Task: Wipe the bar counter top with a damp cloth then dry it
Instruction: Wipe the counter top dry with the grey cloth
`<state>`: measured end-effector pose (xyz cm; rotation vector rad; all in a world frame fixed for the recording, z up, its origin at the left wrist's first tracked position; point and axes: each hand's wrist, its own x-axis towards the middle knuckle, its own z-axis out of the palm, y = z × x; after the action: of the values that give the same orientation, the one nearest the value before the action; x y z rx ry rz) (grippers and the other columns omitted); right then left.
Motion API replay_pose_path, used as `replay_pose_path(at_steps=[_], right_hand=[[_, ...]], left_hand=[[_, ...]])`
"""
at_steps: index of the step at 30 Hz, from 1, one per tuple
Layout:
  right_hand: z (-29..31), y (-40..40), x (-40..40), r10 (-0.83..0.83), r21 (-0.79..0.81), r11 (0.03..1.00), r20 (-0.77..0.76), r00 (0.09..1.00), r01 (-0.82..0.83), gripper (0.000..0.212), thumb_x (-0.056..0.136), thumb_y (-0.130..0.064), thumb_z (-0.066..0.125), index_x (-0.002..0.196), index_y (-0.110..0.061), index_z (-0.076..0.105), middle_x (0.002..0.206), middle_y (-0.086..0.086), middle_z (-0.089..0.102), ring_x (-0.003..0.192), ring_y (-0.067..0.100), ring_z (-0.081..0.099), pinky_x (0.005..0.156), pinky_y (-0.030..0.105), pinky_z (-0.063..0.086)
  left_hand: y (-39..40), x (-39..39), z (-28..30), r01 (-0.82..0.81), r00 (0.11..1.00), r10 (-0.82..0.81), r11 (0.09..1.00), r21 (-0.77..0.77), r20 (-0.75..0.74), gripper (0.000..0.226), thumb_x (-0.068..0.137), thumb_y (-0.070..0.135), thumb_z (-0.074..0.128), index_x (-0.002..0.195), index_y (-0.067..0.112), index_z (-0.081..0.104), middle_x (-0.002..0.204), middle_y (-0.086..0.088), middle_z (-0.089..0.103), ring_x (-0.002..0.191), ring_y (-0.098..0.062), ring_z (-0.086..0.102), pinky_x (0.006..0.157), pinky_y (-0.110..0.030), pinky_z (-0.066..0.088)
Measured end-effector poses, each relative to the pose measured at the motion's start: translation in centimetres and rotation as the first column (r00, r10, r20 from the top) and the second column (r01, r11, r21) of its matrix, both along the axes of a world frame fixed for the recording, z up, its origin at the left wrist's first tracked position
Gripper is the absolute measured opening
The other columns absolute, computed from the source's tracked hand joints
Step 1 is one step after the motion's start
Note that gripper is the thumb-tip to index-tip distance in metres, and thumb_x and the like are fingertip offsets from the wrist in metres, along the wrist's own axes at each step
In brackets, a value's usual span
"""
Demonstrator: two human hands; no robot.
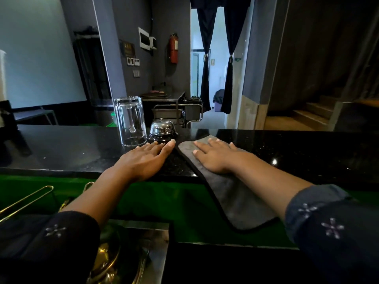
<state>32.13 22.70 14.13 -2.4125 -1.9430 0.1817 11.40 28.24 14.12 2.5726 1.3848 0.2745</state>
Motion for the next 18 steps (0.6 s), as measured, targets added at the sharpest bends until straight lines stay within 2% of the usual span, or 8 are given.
replay_pose_path(at_steps=[3,5,8,10,12,14,18], right_hand=[[-0.1,2.7,-0.4,-0.032,0.030,0.999,0.048,0.998,0.031,0.063,0.100,-0.053,0.012,0.157,-0.028,0.003,0.164,0.009,-0.008,0.149,0.026,-0.018,0.116,0.055,-0.014],[0.0,4.6,-0.7,-0.018,0.075,0.997,0.038,0.999,0.015,0.063,0.101,-0.049,0.014,0.158,-0.023,0.006,0.165,0.007,-0.006,0.150,0.026,-0.015,0.117,0.054,-0.012],[0.1,5.3,-1.1,0.066,0.168,0.984,-0.044,0.997,-0.057,0.059,0.102,-0.043,0.023,0.157,-0.027,0.011,0.165,0.006,0.005,0.151,0.027,0.003,0.120,0.052,0.003],[0.1,4.1,-1.3,0.110,0.291,0.954,-0.113,0.988,-0.073,0.055,0.100,-0.037,0.033,0.154,-0.029,0.027,0.161,0.007,0.024,0.147,0.028,0.023,0.118,0.047,0.018],[0.0,2.4,-1.4,0.107,0.303,0.951,-0.162,0.981,-0.054,0.050,0.099,-0.037,0.034,0.147,-0.030,0.040,0.155,0.004,0.038,0.141,0.026,0.035,0.115,0.042,0.026],[-0.1,0.6,-1.3,0.107,0.205,0.976,-0.133,0.985,-0.079,0.053,0.101,-0.040,0.028,0.151,-0.027,0.035,0.160,0.002,0.029,0.145,0.025,0.027,0.119,0.044,0.020],[0.2,-3.8,-0.1,0.115,0.005,0.993,-0.080,0.990,-0.115,0.058,0.103,-0.050,0.017,0.157,-0.030,0.008,0.165,-0.003,0.000,0.151,0.023,0.003,0.121,0.047,0.002]], left_hand=[[0.5,0.2,-0.2,-0.003,1.000,0.003,1.000,0.029,-0.022,0.090,0.080,0.076,-0.005,0.153,0.027,0.013,0.160,0.001,0.011,0.147,-0.014,0.009,0.117,-0.036,0.006],[0.7,0.2,-0.2,0.001,1.000,0.000,1.000,0.030,-0.027,0.089,0.080,0.076,-0.005,0.153,0.028,0.013,0.160,0.002,0.010,0.147,-0.014,0.009,0.117,-0.036,0.005],[0.7,0.0,-0.1,-0.002,0.999,0.003,1.000,0.017,-0.046,0.089,0.080,0.077,-0.005,0.152,0.029,0.012,0.161,0.003,0.009,0.147,-0.014,0.008,0.117,-0.037,0.005],[0.6,0.0,0.1,-0.006,0.998,0.007,1.000,0.019,-0.055,0.090,0.079,0.078,-0.005,0.152,0.029,0.012,0.160,0.002,0.010,0.147,-0.015,0.009,0.117,-0.040,0.007],[0.2,-0.2,0.2,-0.024,0.999,0.025,0.999,0.026,-0.046,0.088,0.080,0.078,-0.003,0.152,0.029,0.014,0.160,0.003,0.012,0.147,-0.015,0.010,0.117,-0.041,0.008],[-0.3,-0.2,0.3,-0.022,0.999,0.023,1.000,0.019,-0.035,0.086,0.082,0.076,0.001,0.152,0.029,0.017,0.160,0.002,0.014,0.147,-0.016,0.011,0.117,-0.040,0.008],[-1.2,0.0,1.1,-0.013,0.996,0.015,0.999,0.033,-0.085,0.080,0.088,0.071,0.006,0.152,0.025,0.020,0.160,-0.004,0.014,0.147,-0.019,0.011,0.117,-0.040,0.006]])
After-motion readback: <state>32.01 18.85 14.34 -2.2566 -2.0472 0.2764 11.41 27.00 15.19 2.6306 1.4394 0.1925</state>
